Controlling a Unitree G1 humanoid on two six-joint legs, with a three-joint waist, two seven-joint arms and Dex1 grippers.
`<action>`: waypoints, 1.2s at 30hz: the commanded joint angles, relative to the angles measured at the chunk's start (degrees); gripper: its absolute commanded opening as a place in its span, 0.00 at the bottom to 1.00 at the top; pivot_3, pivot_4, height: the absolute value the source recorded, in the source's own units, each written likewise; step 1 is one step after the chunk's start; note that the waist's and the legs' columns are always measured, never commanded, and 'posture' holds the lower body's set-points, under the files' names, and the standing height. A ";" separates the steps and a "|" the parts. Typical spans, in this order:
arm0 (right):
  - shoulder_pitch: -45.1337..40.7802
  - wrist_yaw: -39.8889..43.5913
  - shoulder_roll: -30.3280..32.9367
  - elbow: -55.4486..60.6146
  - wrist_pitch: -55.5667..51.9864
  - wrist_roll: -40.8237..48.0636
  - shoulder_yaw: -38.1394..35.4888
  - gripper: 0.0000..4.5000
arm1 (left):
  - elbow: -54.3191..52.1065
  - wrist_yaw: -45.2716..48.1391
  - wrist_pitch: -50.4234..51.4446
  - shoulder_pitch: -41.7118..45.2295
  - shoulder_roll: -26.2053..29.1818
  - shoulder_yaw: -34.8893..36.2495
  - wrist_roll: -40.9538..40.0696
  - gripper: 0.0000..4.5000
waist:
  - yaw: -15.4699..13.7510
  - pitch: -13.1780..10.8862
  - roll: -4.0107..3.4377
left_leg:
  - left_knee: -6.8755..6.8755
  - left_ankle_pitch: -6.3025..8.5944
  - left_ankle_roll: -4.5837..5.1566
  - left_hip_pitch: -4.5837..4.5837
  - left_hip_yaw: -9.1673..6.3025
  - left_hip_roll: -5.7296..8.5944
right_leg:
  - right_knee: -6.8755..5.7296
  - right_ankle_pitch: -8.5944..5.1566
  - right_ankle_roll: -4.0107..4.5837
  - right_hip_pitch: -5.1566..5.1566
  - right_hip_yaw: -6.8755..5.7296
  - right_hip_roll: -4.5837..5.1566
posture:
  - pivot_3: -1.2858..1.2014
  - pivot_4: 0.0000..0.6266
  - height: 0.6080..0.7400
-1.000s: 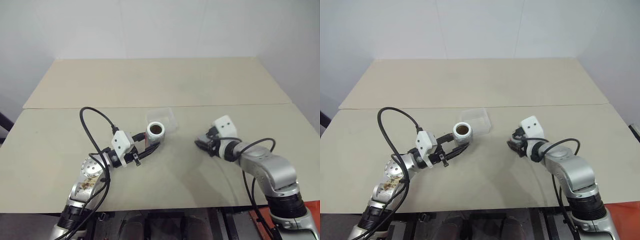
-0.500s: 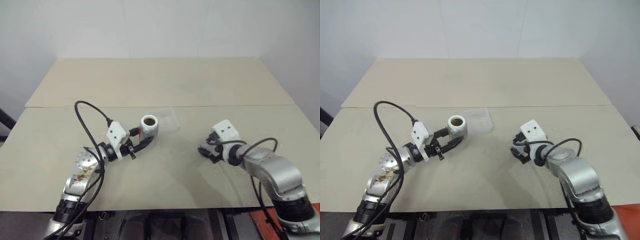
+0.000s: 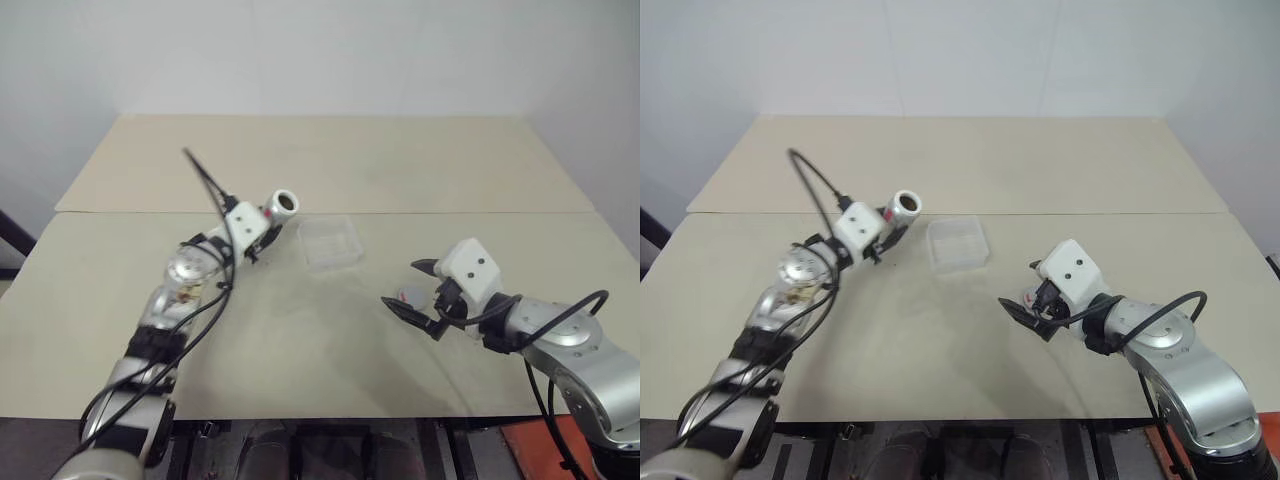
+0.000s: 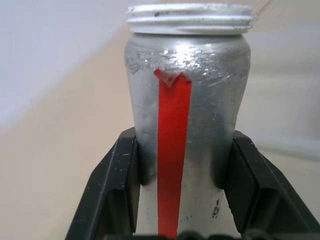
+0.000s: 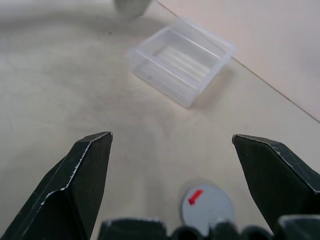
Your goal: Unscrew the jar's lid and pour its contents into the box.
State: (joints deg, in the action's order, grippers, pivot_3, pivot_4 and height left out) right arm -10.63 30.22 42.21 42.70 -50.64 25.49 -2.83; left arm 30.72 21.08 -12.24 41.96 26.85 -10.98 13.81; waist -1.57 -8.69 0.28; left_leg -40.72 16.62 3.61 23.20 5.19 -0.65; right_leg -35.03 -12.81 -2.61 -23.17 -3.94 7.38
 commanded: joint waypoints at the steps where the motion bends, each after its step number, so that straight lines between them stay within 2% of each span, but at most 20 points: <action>1: 0.03 -1.25 0.05 2.46 -0.01 -0.37 -1.10 0.99 | 10.87 -18.88 -11.69 8.57 0.99 -8.81 17.77 0.43 | -0.12 -0.02 0.04 | 0.01 0.01 0.02 0.02 0.00 0.01 | 0.02 0.00 0.00 -0.01 0.00 0.00 | 0.52 0.24 1.00; 4: 0.47 -2.04 0.41 2.77 -0.13 -1.06 -0.63 0.99 | 20.11 -33.47 -16.19 16.32 1.49 -17.68 30.68 0.43 | -0.38 -0.04 0.08 | 0.02 0.04 0.07 0.11 0.01 0.03 | 0.06 0.01 -0.03 -0.07 -0.01 0.01 | 0.52 0.24 1.00; 8: 1.07 -2.74 0.27 3.58 -0.51 -1.02 -0.76 0.99 | 30.28 -51.52 -16.21 25.18 0.67 -31.26 47.01 0.43 | -0.52 -0.11 0.18 | 0.03 0.05 0.09 0.16 0.04 0.04 | 0.09 0.01 -0.06 -0.10 -0.01 0.01 | 0.52 0.24 1.00; 11: 1.01 -3.54 -0.06 4.02 -1.04 -0.75 -0.93 0.99 | 35.72 -60.55 -16.88 29.09 -0.84 -37.68 53.11 0.43 | -0.50 -0.12 0.20 | 0.03 0.05 0.09 0.17 0.06 0.03 | 0.07 -0.01 -0.09 -0.12 -0.01 0.01 | 0.52 0.24 1.00; 15: 1.53 -4.61 -0.67 4.87 -1.89 -0.33 -1.67 0.99 | 41.29 -64.63 -15.11 32.60 -2.45 -44.01 58.81 0.43 | -0.51 -0.17 0.28 | 0.02 0.05 0.08 0.19 0.06 0.01 | 0.05 -0.02 -0.10 -0.15 -0.01 0.01 | 0.52 0.24 1.00; 23: 2.04 -6.11 -1.71 5.66 -2.59 -0.43 -1.32 0.99 | 44.75 -67.74 -14.41 36.25 -3.40 -47.27 60.66 0.43 | -0.57 -0.21 0.34 | 0.00 0.04 0.07 0.29 0.07 0.00 | 0.04 -0.03 -0.11 -0.24 -0.02 0.01 | 0.52 0.24 1.00; 32: 1.43 -6.14 -1.90 4.45 -1.91 -1.25 -0.09 0.99 | 44.94 -68.48 -14.39 35.75 -2.86 -47.55 59.61 0.43 | -0.46 -0.21 0.34 | -0.02 0.04 0.06 0.29 0.09 0.01 | 0.01 -0.03 -0.12 -0.25 -0.03 0.03 | 0.52 0.24 1.00; 34: 1.18 -5.94 -1.72 4.04 -1.65 -1.50 0.25 0.99 | 45.04 -67.22 -15.18 35.38 -2.78 -45.96 57.75 0.43 | -0.47 -0.21 0.34 | -0.03 0.04 0.06 0.29 0.09 0.01 | 0.01 -0.03 -0.12 -0.25 -0.03 0.03 | 0.52 0.24 1.00; 36: 0.84 -5.69 -1.70 3.64 -1.50 -1.58 0.57 0.99 | 45.40 -62.26 -18.92 34.07 -2.46 -40.49 51.26 0.43 | -0.41 -0.20 0.34 | -0.03 0.04 0.06 0.29 0.10 0.01 | 0.01 -0.03 -0.12 -0.25 -0.02 0.03 | 0.52 0.24 1.00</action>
State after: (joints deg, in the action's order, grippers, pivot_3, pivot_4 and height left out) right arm -8.85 24.67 40.37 45.45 -53.05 24.23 -2.01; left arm 75.98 -43.60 -29.11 76.05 23.56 -55.24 69.86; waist -1.99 -8.89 0.62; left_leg -40.76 16.66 3.67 23.49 5.29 -0.66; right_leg -35.03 -12.83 -2.73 -23.44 -3.96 7.41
